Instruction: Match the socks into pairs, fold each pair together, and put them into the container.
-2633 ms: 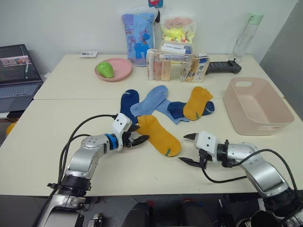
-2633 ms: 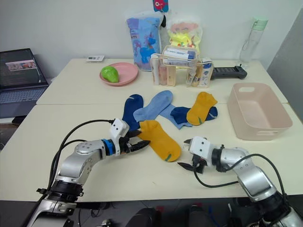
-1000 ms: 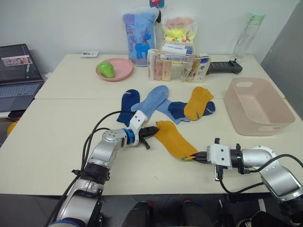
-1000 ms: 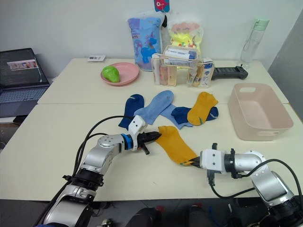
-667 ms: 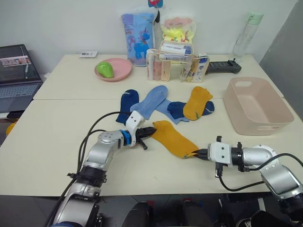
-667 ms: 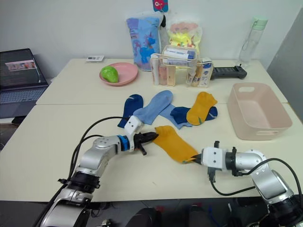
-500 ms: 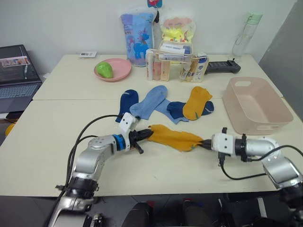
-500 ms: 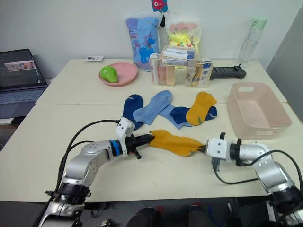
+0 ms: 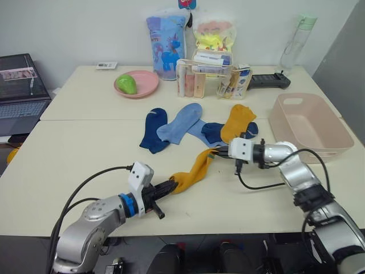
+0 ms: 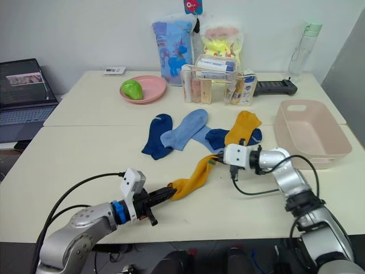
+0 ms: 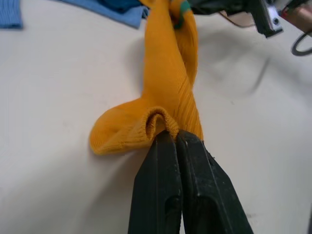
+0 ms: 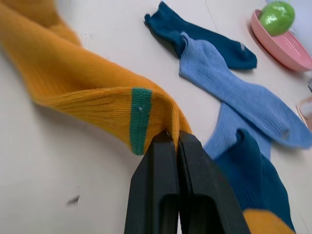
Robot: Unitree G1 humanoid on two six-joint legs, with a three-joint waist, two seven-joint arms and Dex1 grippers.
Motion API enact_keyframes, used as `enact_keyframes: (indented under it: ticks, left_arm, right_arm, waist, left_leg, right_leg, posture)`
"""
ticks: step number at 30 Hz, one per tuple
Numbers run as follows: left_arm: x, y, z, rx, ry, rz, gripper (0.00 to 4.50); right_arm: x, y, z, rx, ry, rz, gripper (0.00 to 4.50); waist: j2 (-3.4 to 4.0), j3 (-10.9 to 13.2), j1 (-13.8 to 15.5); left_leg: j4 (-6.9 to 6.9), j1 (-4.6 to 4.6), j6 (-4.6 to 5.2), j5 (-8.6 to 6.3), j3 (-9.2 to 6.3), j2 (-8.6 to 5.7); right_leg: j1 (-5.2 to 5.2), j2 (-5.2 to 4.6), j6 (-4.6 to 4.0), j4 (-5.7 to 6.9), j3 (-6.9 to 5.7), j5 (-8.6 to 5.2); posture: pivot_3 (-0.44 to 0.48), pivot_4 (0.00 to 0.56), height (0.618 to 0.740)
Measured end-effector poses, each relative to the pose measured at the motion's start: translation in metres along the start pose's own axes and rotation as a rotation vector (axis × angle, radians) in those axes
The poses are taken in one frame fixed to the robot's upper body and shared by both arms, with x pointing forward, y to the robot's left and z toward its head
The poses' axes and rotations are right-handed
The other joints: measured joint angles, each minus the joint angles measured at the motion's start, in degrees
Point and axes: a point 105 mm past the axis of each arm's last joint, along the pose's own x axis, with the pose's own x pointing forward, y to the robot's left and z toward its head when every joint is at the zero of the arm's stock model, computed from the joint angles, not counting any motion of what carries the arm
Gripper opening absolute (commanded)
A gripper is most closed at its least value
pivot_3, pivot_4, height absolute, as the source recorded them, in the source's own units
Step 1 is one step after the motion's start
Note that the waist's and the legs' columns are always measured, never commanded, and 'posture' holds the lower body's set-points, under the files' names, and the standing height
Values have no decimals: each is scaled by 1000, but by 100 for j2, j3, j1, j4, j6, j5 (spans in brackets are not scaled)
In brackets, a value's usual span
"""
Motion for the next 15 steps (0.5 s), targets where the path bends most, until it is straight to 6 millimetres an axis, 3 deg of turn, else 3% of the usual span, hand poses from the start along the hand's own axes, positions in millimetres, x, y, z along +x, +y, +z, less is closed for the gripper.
enact_keyframes:
  ticks: [2, 4, 8, 12, 15]
  left_arm:
    - [1, -2, 1, -10, -9, -10, 23]
    - [2, -4, 1, -15, -13, -27, 449]
    - [-1, -5, 1, -9, 3, -44, 1607]
    - [-17, -6, -5, 11, 91, -106, 2894]
    - [-36, 2, 4, 34, 157, -144, 3845]
  right_arm:
    - [13, 6, 5, 3, -33, 26, 0]
    - [21, 12, 7, 13, -47, 51, 457]
    - [18, 11, 5, 10, -37, 45, 1724]
    - [-5, 7, -4, 14, -1, -7, 3154]
    - [-27, 9, -9, 43, 31, -47, 3203]
  waist:
    - [0, 0, 9]
    - [1, 0, 8]
    - [2, 1, -1]
    - [4, 2, 5]
    - [10, 6, 8]
  left_leg:
    - [1, 0, 0, 0, 1, 0]
    - [1, -1, 0, 0, 3, -1]
    - [0, 0, 0, 0, 2, -1]
    - [-5, -1, 1, -1, 1, 0]
    - [-4, -2, 8, -5, 0, 0]
  right_leg:
    - [0, 0, 0, 0, 0, 0]
    - [-1, -1, 0, -1, 2, 0]
    - [-2, 0, 0, 0, 2, 0]
    - [-2, 0, -2, -4, 3, -1]
    - [-2, 0, -2, -3, 2, -1]
  posture:
    - [0, 150, 740]
    - [0, 150, 740]
    - [0, 150, 740]
    - [0, 150, 740]
    - [0, 150, 740]
